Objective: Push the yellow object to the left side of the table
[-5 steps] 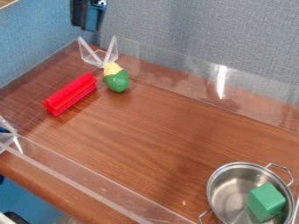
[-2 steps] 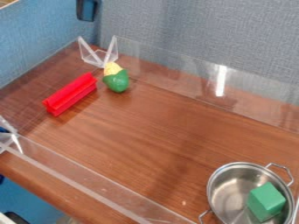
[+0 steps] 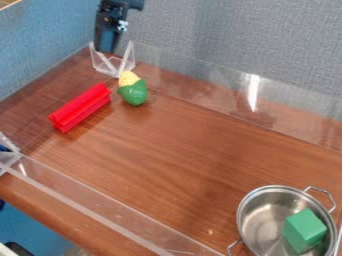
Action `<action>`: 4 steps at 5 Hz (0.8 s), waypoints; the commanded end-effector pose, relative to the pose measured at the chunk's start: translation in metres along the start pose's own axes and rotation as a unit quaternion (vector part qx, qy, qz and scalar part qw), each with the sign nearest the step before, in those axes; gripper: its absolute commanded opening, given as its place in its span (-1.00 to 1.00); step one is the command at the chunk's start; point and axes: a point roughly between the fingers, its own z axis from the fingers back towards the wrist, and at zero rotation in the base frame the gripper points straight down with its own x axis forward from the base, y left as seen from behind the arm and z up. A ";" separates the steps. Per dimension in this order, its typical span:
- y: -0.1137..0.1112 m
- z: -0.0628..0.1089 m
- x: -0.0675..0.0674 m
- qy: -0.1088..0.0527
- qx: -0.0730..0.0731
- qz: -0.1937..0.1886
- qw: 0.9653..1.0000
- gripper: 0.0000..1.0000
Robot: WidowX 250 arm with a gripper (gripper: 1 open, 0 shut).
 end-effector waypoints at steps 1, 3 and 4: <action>-0.014 0.023 -0.013 -0.028 0.032 0.010 0.999 1.00; 0.024 0.035 -0.033 -0.032 0.047 -0.014 0.998 1.00; 0.045 0.018 -0.018 -0.019 0.038 -0.001 0.999 -1.00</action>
